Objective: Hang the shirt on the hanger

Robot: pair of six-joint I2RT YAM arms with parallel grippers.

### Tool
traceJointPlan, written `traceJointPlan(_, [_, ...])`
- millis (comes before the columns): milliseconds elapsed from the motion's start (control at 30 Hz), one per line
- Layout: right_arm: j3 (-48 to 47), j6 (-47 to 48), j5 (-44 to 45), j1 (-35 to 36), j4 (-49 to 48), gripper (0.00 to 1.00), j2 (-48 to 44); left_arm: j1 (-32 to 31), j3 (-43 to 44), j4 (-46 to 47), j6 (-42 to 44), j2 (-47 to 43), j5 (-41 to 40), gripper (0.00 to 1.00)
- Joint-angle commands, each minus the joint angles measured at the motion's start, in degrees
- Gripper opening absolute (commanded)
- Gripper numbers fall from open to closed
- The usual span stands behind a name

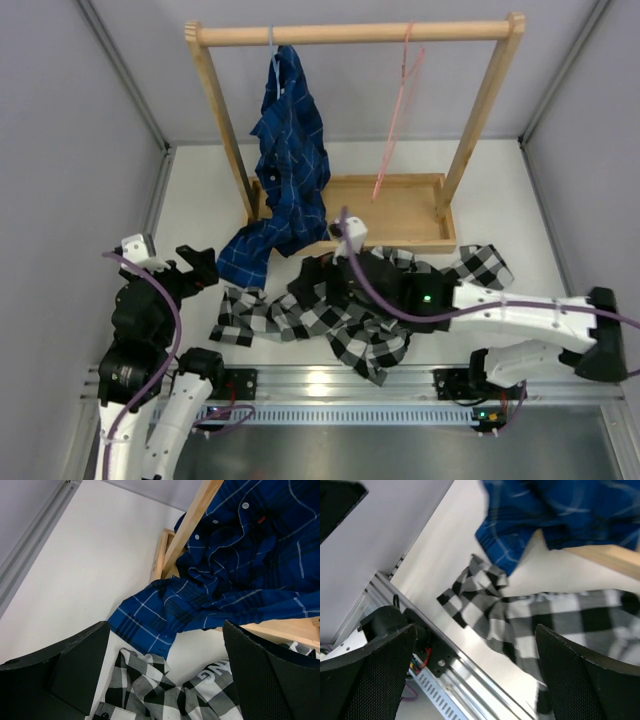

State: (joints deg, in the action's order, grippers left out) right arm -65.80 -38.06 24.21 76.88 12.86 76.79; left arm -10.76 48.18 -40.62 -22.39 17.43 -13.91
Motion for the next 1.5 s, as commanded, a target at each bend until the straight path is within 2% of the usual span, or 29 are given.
traceJointPlan(0, [5.7,3.4,6.4,-4.5,9.3,0.98,-13.9,0.5,-0.5,2.7,0.3,1.6,0.0,0.98])
traceJointPlan(33, [7.9,3.1,4.8,-6.6,9.9,0.97,-16.1,0.5,-0.5,2.7,0.4,1.8,0.8,0.98])
traceJointPlan(67, [10.3,3.0,2.4,-12.3,10.0,0.96,-20.1,0.5,-0.5,2.7,0.5,2.1,1.3,0.98])
traceJointPlan(100, [14.4,3.0,-3.2,-15.8,10.0,0.93,-21.3,0.5,-0.4,2.7,0.7,2.8,1.7,0.98])
traceJointPlan(133, [16.1,3.3,-5.4,-18.8,10.0,0.91,-22.1,0.5,-0.4,2.7,0.7,3.0,2.2,0.98])
traceJointPlan(167, [17.2,4.3,-6.8,-23.1,10.0,0.90,-22.6,0.6,-0.4,2.7,0.8,3.5,2.5,0.98])
traceJointPlan(267, [18.6,9.8,-6.8,-28.7,11.7,0.88,-21.3,0.5,-0.4,2.7,0.9,4.4,3.4,0.98])
traceJointPlan(400, [18.7,22.6,-11.6,-32.9,11.0,0.87,-17.3,0.4,-0.4,2.8,0.7,4.5,4.7,0.98])
traceJointPlan(467, [18.5,25.4,-13.3,-35.0,10.2,0.85,-13.4,0.4,-0.4,2.7,0.7,5.1,4.9,0.98])
traceJointPlan(533, [18.2,27.8,-17.3,-36.4,9.6,0.78,-10.1,0.4,-0.4,2.8,0.7,5.5,5.1,0.98])
traceJointPlan(700, [15.8,31.0,-20.5,-37.0,5.1,0.61,2.6,0.4,-0.4,2.8,0.7,5.8,5.1,0.98])
traceJointPlan(767, [15.4,31.4,-20.8,-36.9,4.0,0.59,6.3,0.3,-0.4,2.7,0.7,5.7,5.1,0.98])
traceJointPlan(833, [15.5,31.4,-20.3,-36.9,1.4,0.40,7.7,0.1,-0.4,2.7,0.7,5.4,5.2,0.98])
traceJointPlan(867, [15.6,30.9,-19.9,-36.7,0.6,0.30,7.3,0.1,-0.3,2.8,0.8,5.4,5.3,0.98])
traceJointPlan(900, [15.6,30.3,-18.2,-36.5,0.0,0.11,6.6,0.1,-0.2,2.8,0.8,5.3,5.6,0.98])
traceJointPlan(933, [15.6,29.8,-16.8,-36.1,-0.2,0.02,3.7,0.1,0.0,2.9,0.9,5.5,6.8,0.98])
traceJointPlan(1000, [15.7,28.1,-12.9,-34.6,0.5,0.00,-0.3,0.0,0.9,2.9,1.5,6.3,9.2,0.98])
traceJointPlan(1100, [15.7,26.3,-11.6,-33.2,2.9,0.00,-10.4,0.0,2.7,3.8,0.5,7.7,17.2,0.98])
traceJointPlan(1133, [15.5,25.8,-11.7,-32.9,4.5,0.00,-15.2,0.0,2.9,4.8,-0.4,8.7,23.2,0.98])
traceJointPlan(1233, [13.5,24.4,-13.4,-32.8,7.1,0.00,-22.6,0.0,2.3,13.3,-7.6,11.8,32.8,0.98])
traceJointPlan(1267, [11.8,24.0,-13.8,-32.8,9.0,0.00,-24.0,0.0,1.9,16.2,-11.5,15.8,39.5,0.98])
traceJointPlan(1300, [10.9,23.8,-14.7,-32.8,9.9,0.00,-25.2,-0.3,2.0,20.2,-13.3,18.1,41.9,0.98])
traceJointPlan(1333, [9.9,23.7,-15.3,-32.8,10.9,0.00,-27.0,-1.4,3.6,21.1,-14.4,20.6,43.2,0.98])
traceJointPlan(1400, [6.9,24.2,-16.6,-32.8,13.5,0.00,-28.3,-10.1,6.3,21.5,-14.4,24.7,37.0,0.98])
traceJointPlan(1433, [5.8,24.2,-16.6,-32.8,14.8,0.00,-28.6,-15.3,8.9,22.2,-13.9,25.2,32.8,0.98])
traceJointPlan(1467, [3.1,24.6,-16.7,-32.8,16.4,0.00,-28.3,-25.3,10.0,23.3,-12.8,25.7,29.1,0.98])
